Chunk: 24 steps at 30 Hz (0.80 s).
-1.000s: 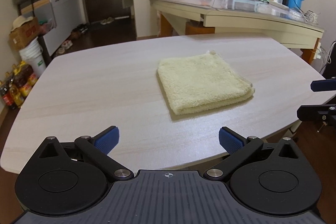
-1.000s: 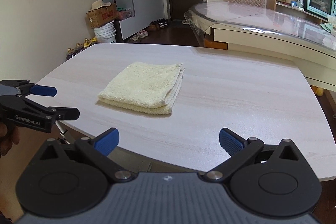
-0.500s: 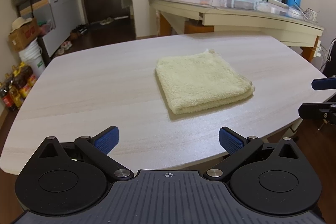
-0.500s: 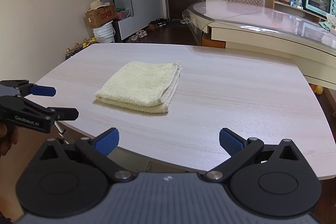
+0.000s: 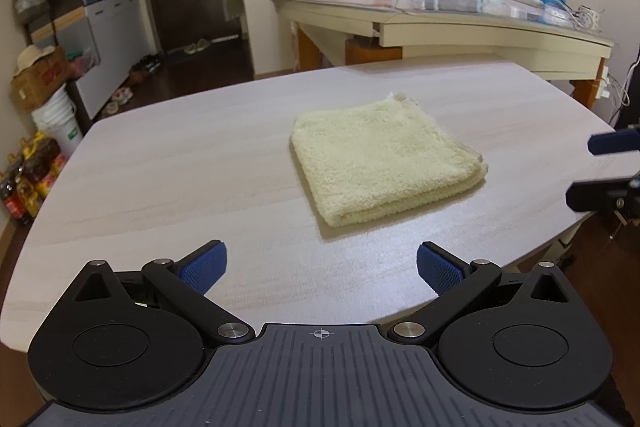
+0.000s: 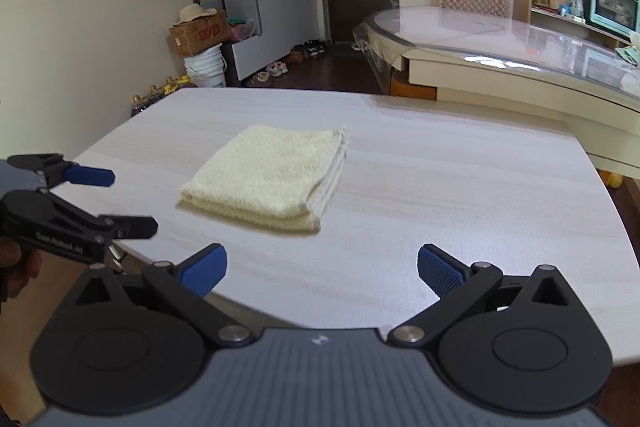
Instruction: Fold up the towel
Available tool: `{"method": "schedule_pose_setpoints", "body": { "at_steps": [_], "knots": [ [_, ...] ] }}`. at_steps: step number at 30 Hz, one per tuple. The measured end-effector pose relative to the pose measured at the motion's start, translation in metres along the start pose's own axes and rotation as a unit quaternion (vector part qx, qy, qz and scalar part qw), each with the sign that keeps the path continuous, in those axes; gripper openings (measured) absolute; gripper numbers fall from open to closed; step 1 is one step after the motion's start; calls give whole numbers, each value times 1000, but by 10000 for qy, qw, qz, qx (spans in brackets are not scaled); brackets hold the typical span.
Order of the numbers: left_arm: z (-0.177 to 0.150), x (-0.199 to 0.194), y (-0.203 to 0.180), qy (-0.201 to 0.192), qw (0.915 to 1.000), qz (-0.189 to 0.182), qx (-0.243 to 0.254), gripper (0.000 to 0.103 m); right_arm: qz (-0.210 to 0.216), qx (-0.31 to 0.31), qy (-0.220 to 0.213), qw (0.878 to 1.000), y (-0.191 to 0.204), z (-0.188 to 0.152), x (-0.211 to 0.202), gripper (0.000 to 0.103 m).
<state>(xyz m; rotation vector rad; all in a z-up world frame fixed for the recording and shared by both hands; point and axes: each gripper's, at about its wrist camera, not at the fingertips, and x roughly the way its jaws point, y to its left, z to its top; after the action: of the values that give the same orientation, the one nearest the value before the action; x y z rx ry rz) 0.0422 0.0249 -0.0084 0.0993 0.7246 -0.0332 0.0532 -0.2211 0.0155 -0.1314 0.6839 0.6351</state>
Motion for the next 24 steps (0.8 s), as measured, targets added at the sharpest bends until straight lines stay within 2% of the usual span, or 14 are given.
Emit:
{"method": "schedule_pose_setpoints", "body": {
  "at_steps": [5,7,11,15,18,24],
  "knots": [
    [8,8,8,-36,10000,22,69,103,276,-91,-137,9995,-2,21,17,98],
    [11,12,14,-37,9999,51,104,103,368,-136,-184,9991,-4,33,29,87],
    [17,19,26,-47,9999,107,123,103,514,-158,-137,9985,-10,56,58,73],
    [22,27,40,-46,9998,182,20,103,638,-189,41,9978,-14,74,96,51],
    [24,32,47,-24,9998,182,-38,103,660,-162,203,9975,-17,82,123,47],
    [24,39,54,-24,9998,175,8,103,540,-113,437,9975,-23,86,154,47]
  ]
}}
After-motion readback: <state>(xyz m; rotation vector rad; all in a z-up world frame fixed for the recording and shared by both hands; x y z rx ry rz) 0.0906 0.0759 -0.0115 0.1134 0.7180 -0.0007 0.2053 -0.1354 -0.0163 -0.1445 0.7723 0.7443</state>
